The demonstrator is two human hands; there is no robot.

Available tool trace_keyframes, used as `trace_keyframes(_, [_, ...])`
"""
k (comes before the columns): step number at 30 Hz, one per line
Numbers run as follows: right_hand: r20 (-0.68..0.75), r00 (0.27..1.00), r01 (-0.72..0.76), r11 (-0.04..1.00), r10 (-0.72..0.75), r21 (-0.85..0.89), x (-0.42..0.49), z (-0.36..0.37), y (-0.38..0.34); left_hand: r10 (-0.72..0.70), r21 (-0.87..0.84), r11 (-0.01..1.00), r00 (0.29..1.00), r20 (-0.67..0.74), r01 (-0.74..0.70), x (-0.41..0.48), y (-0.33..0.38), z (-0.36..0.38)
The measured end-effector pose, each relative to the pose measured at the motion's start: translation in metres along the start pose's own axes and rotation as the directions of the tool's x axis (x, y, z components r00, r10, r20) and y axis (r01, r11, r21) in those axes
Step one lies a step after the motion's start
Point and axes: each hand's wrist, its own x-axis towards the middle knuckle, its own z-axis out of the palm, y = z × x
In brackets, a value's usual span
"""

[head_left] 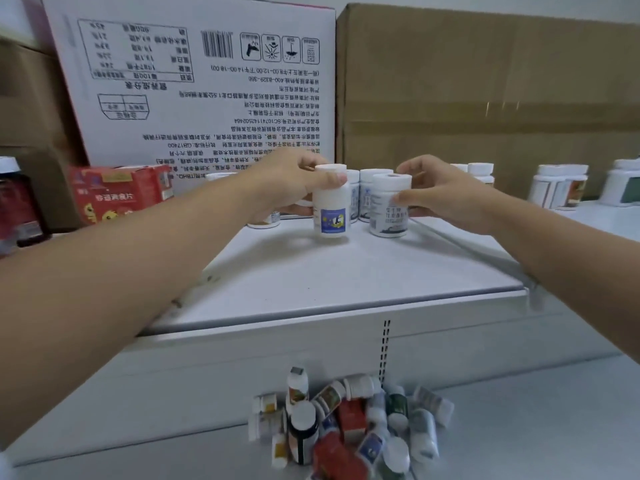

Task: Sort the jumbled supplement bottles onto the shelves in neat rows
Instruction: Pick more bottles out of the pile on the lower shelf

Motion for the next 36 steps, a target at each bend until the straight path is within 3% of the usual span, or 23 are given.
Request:
trace_keyframes(9, [-0.089,0.996,0.024,0.996,-0.031,-0.081,0.001,0.007,0.009,-0.011,-0.014,1.0,1.0,-0.012,0.011,0.004,-0.011,0.005])
trace_keyframes(12, [-0.092,0.996,-0.029,0.979,0.01,-0.203,0.001,0.006,0.007,-0.015,-0.012,1.0,1.0,-0.021,0.015,0.003,-0.009,0.005])
trace_keyframes(15, [-0.025,0.993,-0.113,0.916,0.112,-0.386,-0.008,-0.004,-0.004,0.015,0.047,0.999,1.0,-0.004,-0.015,0.003,0.004,0.003])
trace_keyframes(20, [0.087,0.993,-0.012,0.795,0.081,-0.606,-0.034,-0.041,-0.011,0.081,0.13,0.988,0.996,0.042,-0.086,0.006,0.041,0.022])
trace_keyframes(28, [0.186,0.979,0.062,0.734,0.089,-0.676,-0.052,-0.13,0.046,0.088,0.23,0.967,0.992,0.092,-0.107,0.033,0.088,0.123])
trace_keyframes(36, [0.304,0.951,0.183,0.685,0.06,-0.705,-0.04,-0.207,0.099,-0.057,0.239,0.968,0.997,-0.059,0.07,0.084,0.101,0.194])
